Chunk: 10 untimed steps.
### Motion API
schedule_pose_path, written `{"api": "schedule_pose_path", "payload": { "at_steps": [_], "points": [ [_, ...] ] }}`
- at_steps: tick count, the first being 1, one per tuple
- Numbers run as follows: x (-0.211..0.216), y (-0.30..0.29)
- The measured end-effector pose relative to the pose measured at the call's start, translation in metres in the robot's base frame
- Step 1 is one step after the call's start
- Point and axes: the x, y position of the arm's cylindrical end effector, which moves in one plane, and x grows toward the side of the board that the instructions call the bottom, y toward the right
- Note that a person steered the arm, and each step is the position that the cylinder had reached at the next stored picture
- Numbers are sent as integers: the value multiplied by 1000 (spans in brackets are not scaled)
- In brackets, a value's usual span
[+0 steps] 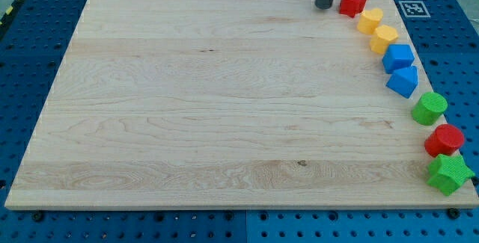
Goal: Nudge red star down a bit
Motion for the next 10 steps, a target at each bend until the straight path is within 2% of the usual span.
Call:
{"api": "schedule_pose_path", "payload": {
  "at_steps": [1, 2, 3, 4, 5, 7, 10],
  "points": [
    [0, 35],
    [0, 40],
    [1, -3],
    [-13, -72],
    [-49, -82],
    [-50, -12],
    [-50, -6]
  ]
}}
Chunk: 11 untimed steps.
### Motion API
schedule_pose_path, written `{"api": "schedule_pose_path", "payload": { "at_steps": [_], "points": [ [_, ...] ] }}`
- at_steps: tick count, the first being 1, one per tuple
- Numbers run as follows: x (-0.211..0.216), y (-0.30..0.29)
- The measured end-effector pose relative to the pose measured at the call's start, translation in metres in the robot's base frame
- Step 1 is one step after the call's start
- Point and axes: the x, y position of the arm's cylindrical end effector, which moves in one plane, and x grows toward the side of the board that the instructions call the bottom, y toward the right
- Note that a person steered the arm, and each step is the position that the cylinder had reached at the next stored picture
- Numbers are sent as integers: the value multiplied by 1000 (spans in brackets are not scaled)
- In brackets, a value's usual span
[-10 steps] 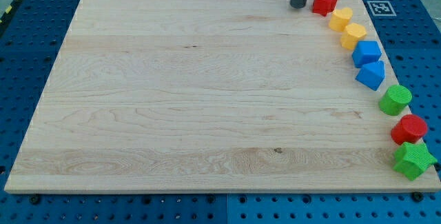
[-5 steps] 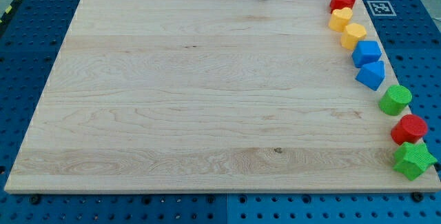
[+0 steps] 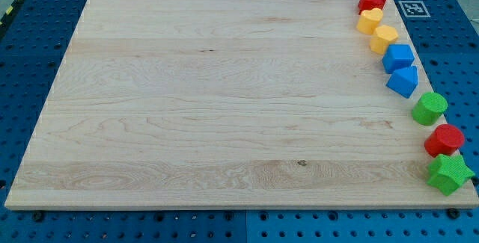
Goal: Nudge red star down a bit
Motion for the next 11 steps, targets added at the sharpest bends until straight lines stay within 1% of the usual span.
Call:
{"api": "schedule_pose_path", "payload": {
  "at_steps": [1, 2, 3, 5, 7, 9, 10, 11],
  "points": [
    [0, 35],
    [19, 100],
    [60, 144],
    [61, 143],
    [63, 130],
    [63, 104],
    [64, 106],
    [96, 135]
  ]
}}
